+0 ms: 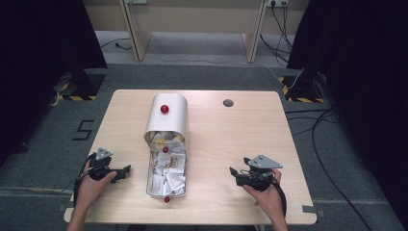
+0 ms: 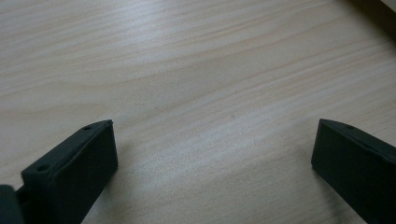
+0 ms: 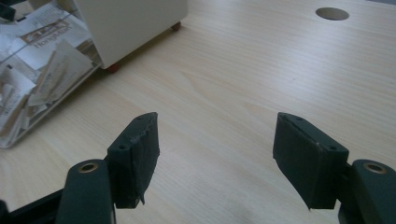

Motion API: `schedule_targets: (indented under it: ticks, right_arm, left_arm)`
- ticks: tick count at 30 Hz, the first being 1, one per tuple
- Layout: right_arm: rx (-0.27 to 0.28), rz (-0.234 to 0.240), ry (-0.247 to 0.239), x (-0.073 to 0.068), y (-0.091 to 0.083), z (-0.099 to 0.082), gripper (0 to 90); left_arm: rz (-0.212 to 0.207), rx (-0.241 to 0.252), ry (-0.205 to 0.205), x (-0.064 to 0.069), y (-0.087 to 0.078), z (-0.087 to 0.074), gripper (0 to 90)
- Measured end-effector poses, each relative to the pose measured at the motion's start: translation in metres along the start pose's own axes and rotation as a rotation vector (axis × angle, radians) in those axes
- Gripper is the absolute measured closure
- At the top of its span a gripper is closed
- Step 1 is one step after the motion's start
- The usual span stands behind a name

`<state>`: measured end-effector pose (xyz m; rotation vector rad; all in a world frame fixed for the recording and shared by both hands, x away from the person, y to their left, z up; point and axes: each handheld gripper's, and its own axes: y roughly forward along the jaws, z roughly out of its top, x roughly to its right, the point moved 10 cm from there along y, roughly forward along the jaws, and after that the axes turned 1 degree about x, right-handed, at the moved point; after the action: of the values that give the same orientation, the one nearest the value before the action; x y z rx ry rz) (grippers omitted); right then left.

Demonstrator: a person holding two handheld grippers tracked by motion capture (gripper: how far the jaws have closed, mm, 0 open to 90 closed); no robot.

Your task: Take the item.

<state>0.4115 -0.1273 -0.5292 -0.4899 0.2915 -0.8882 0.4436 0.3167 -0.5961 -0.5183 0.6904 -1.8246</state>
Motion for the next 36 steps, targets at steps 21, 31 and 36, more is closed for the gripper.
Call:
schedule_targets:
  ticks: [21,31,36]
  right_arm:
    - [0.014,0.083,-0.052,-0.037,0.006,0.017,33.6]
    - [0.026,0.117,-0.08,-0.052,0.009,0.026,37.0]
    - [0.03,0.132,-0.093,-0.059,0.012,0.03,37.6]
  left_arm:
    - [0.0,0.0,0.0,0.0,0.0,0.0,0.0]
    - [-0.001,0.0,0.0,0.0,0.0,0.0,0.0]
    - [0.0,0.0,0.0,0.0,0.0,0.0,0.0]
